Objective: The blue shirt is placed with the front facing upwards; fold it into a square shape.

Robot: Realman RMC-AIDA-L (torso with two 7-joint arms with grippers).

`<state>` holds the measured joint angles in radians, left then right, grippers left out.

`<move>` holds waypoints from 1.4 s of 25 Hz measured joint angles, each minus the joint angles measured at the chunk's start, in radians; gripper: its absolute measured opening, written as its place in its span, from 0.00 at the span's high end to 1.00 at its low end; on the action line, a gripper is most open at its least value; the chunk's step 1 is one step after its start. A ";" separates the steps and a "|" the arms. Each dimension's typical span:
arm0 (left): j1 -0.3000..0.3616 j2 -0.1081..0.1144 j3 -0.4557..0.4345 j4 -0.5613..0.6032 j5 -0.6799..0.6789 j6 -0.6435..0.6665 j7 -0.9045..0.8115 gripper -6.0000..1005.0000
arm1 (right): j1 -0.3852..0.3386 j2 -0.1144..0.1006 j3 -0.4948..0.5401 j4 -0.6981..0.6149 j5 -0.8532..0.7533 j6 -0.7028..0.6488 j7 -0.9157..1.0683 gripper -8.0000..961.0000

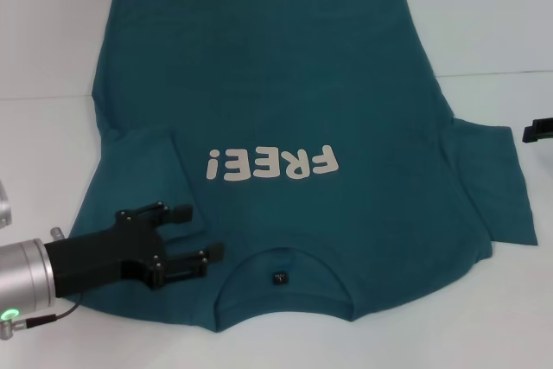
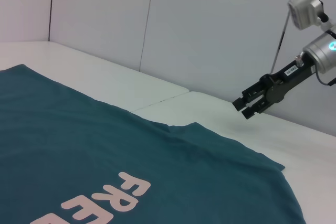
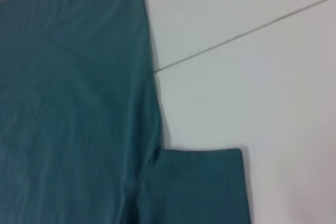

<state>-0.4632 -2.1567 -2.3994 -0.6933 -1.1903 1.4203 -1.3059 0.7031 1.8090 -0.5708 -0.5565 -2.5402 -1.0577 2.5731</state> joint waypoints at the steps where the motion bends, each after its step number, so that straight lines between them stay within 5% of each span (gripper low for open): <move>1: 0.000 0.000 0.000 0.000 0.000 0.000 0.000 0.18 | 0.002 0.000 0.000 0.001 -0.001 0.002 0.000 0.14; 23: -0.001 0.000 -0.007 -0.003 -0.008 0.036 0.004 0.18 | 0.016 0.003 -0.058 0.063 -0.007 0.101 0.022 0.15; 35: 0.003 -0.001 -0.009 0.000 -0.008 0.035 0.011 0.18 | 0.039 0.027 -0.074 0.082 -0.008 0.152 0.019 0.15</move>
<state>-0.4606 -2.1581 -2.4081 -0.6933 -1.1987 1.4556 -1.2946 0.7419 1.8357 -0.6444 -0.4749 -2.5480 -0.9062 2.5921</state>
